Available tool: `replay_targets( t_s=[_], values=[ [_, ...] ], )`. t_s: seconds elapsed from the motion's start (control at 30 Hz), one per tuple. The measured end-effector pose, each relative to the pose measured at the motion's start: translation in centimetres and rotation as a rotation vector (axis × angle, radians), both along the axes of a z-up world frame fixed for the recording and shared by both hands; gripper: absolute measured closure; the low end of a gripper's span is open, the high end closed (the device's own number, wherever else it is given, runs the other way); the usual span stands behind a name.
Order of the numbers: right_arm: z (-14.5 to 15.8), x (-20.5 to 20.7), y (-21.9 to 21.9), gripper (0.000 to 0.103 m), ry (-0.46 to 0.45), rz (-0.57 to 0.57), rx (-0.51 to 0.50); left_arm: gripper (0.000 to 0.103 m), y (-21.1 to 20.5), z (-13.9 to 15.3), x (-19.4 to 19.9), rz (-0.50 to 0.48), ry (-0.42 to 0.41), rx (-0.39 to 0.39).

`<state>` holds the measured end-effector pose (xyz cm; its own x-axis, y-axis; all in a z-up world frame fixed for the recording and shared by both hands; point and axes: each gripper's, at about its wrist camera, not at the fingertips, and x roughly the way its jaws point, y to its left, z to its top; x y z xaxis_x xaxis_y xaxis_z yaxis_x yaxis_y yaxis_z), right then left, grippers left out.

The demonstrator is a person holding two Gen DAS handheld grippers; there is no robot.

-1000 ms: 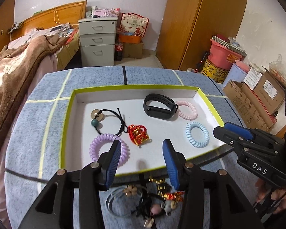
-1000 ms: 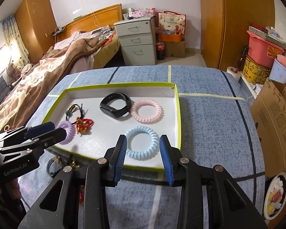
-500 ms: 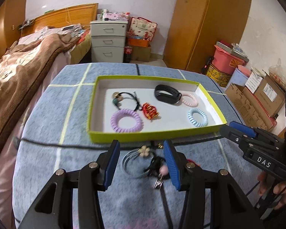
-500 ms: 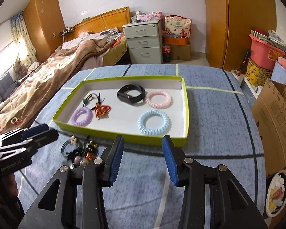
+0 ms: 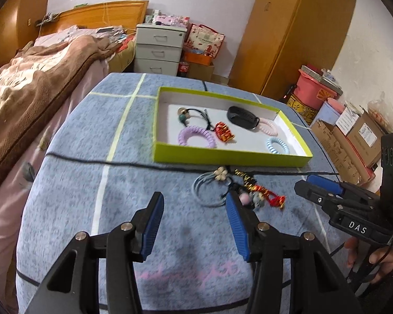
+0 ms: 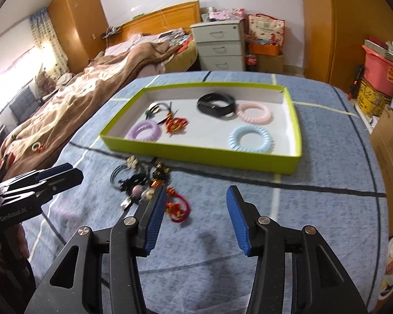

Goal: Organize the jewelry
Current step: 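Withdraw both open grippers from the box toward the remaining charms, then grasp the red tasseled bead charm with the right gripper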

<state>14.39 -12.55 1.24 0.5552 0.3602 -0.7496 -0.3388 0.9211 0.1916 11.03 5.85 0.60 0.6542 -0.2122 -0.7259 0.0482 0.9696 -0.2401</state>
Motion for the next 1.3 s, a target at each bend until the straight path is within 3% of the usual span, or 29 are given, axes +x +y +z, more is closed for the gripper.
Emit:
replay_targets(
  t_s=[0.27, 0.73, 0.93, 1.0, 1.07, 1.3],
  values=[
    [-1.4, 0.3, 1.9, 0.054, 0.025, 0.039, -0.046, 0.04, 2.2, -0.6, -1.3, 0.035, -0.008, -0.038],
    [-3.0, 1.0, 4.2, 0.054, 0.042, 0.075, -0.174, 0.039, 3.8, -1.9, -1.9, -0.003, 0.03, -0.096],
    [-3.1, 0.8, 4.1, 0.054, 0.043, 0.052, -0.184, 0.04, 3.9, -2.3, -1.8, -0.02, 0.056, -0.134],
    [-3.1, 0.7, 4.0, 0.063, 0.038, 0.041, -0.198, 0.04, 3.8, -2.4, -1.7, -0.027, 0.061, -0.133],
    [-3.0, 0.6, 3.7, 0.081, 0.04, 0.025, -0.197, 0.04, 3.8, -2.4, -1.7, -0.036, 0.063, -0.149],
    [-2.9, 0.3, 2.4, 0.087, 0.052, -0.019, -0.16, 0.04, 2.8, -2.1, -1.1, -0.073, 0.068, -0.134]
  ],
)
